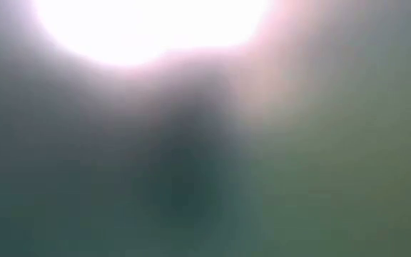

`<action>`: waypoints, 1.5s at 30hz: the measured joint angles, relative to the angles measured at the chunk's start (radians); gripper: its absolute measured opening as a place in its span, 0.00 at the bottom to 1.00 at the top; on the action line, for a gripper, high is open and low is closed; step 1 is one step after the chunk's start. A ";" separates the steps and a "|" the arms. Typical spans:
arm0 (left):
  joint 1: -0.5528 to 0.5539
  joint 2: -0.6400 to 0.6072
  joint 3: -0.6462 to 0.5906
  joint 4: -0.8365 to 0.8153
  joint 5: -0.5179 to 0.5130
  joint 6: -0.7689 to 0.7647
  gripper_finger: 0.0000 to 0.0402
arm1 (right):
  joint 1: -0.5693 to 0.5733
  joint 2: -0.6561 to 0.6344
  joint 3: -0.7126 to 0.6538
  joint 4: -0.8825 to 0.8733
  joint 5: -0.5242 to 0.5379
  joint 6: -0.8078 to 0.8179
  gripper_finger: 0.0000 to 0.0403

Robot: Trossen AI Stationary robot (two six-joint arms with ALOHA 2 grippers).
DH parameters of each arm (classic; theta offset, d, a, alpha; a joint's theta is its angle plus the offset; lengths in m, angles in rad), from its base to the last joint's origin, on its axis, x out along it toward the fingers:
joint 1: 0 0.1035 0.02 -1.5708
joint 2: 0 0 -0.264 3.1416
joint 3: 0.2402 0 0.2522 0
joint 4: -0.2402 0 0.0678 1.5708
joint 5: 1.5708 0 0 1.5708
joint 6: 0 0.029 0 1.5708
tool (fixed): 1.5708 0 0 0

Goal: Pick & Place Food Item
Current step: Put the orange seasoning pack into the green bin

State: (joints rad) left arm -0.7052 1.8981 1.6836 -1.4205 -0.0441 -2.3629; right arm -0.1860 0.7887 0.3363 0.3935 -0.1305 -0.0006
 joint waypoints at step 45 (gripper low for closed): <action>-0.150 -0.014 -0.346 -0.143 0.111 0.046 0.72 | 0.000 0.000 0.000 0.000 0.000 0.000 0.55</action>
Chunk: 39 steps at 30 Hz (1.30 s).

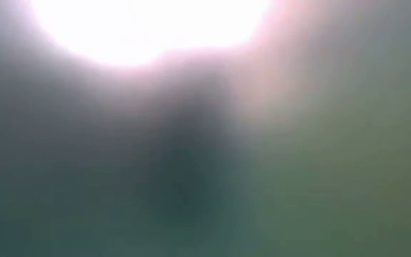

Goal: Pick & Place Food Item
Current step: Put the orange seasoning pack into the green bin

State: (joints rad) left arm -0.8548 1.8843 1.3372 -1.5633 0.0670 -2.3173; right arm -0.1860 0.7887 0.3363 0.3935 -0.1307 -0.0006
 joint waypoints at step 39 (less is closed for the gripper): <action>0.028 -0.021 -0.071 -0.006 -0.437 -0.389 0.72 | 0.000 0.000 0.000 0.000 0.000 0.000 0.55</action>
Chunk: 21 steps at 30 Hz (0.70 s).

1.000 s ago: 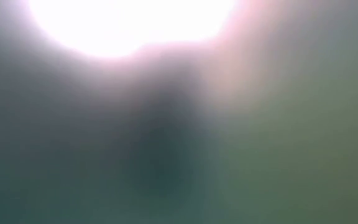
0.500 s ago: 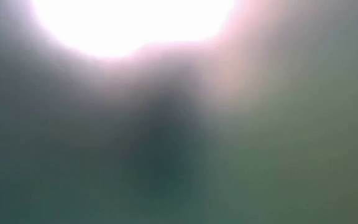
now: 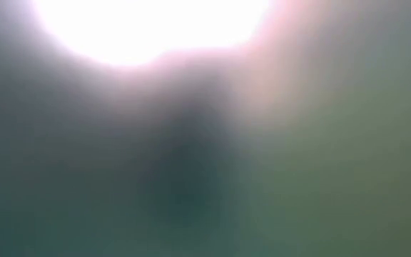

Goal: Pick & Place Food Item
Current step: Put the orange seasoning pack into the green bin

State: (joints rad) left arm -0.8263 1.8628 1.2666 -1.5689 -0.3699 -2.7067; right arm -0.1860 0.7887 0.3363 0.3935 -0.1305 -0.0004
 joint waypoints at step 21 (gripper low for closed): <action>0.006 -0.014 -0.389 0.270 0.162 -0.178 0.72 | 0.000 0.000 0.000 0.000 0.000 0.000 0.55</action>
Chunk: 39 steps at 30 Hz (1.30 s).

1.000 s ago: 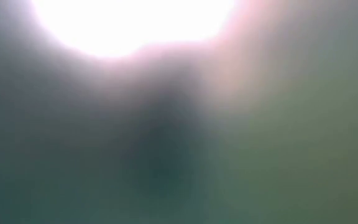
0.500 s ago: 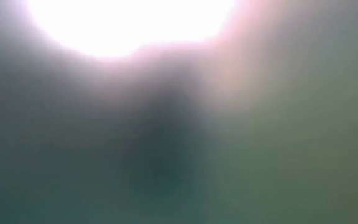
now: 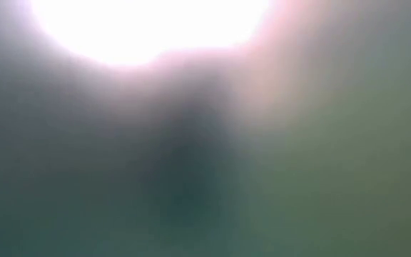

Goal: Pick & Place Food Item
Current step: Put the orange seasoning pack into the green bin

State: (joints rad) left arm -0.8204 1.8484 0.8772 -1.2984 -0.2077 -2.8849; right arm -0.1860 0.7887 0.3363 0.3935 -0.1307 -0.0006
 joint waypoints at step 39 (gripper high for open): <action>0.279 -0.003 -0.073 0.792 -0.697 0.798 0.72 | 0.000 0.000 0.000 0.000 0.000 0.000 0.55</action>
State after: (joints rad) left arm -0.5411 1.8452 0.8043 -0.5059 -0.9044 -2.0870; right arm -0.1860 0.7887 0.3363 0.3935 -0.1307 -0.0006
